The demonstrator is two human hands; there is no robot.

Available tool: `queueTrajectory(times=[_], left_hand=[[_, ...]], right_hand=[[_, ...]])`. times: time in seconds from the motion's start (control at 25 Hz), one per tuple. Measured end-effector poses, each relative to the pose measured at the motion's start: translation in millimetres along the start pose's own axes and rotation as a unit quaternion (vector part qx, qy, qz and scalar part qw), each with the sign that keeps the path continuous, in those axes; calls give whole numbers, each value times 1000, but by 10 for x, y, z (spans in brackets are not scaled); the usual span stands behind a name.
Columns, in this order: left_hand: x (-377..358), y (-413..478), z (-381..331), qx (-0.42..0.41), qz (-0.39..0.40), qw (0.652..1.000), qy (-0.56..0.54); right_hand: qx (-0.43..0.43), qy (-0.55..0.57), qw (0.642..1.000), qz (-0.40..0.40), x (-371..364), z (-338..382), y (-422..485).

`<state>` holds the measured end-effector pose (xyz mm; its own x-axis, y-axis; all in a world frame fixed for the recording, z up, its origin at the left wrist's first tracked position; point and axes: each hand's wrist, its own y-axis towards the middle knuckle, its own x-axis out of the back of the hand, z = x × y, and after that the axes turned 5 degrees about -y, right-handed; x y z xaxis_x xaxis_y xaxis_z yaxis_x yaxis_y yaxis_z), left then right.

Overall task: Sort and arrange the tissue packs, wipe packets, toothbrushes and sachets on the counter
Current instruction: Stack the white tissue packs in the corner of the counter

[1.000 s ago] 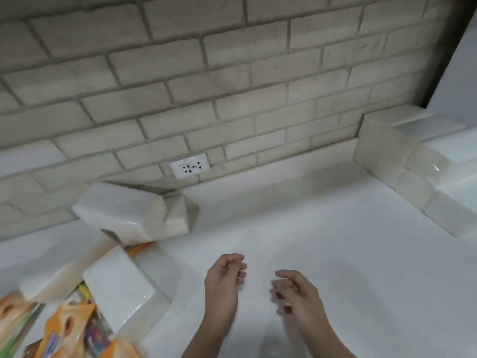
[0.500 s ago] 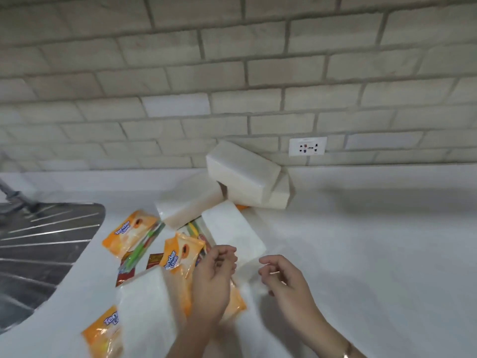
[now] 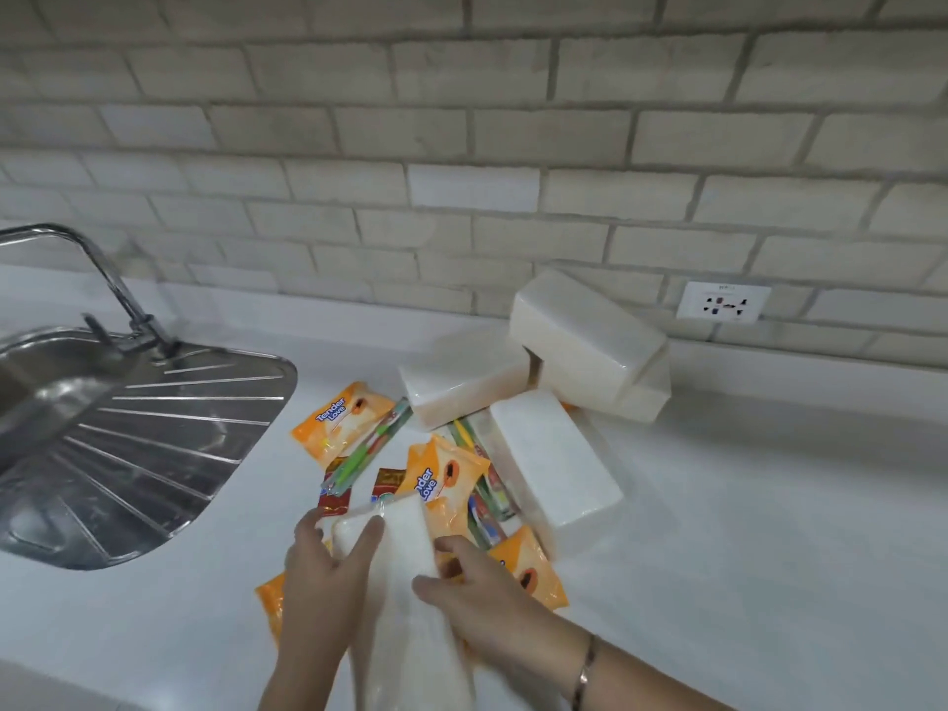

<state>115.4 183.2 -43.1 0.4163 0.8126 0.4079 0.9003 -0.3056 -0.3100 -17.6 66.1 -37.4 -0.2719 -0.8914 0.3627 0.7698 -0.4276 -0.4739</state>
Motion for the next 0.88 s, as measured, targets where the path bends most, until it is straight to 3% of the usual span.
queueTrajectory(times=[0.12,0.28,0.36,0.48,0.52,0.6,0.72,0.8,0.88], left_hand=[[-104,-171,-101,72,66,988,-117],[-278,-316,-366,-3,50,992,-118],[-321,-370,-611,-66,60,986,-141],[-470,-428,-964,-103,98,937,-320],[-550,-461,-1066,-126,113,926,-338],[-745,-486,-1135,-172,127,939,-271],[-1208,-559,-1133,-122,280,936,-173],[-1526,-649,-1123,-15,417,894,-166],[-1768,-767,-1110,33,489,855,-167]], right_hand=[[15,49,999,1,-71,-7,-19],[87,158,983,-36,-43,-98,-92],[121,241,959,-90,154,-109,-141],[136,393,898,-141,665,-131,-251],[133,438,876,-153,835,-151,-310],[110,496,841,-187,1053,-267,-398],[99,522,811,-244,1237,-542,-556],[96,506,811,-277,1342,-711,-700],[95,468,822,-310,1432,-831,-854]])
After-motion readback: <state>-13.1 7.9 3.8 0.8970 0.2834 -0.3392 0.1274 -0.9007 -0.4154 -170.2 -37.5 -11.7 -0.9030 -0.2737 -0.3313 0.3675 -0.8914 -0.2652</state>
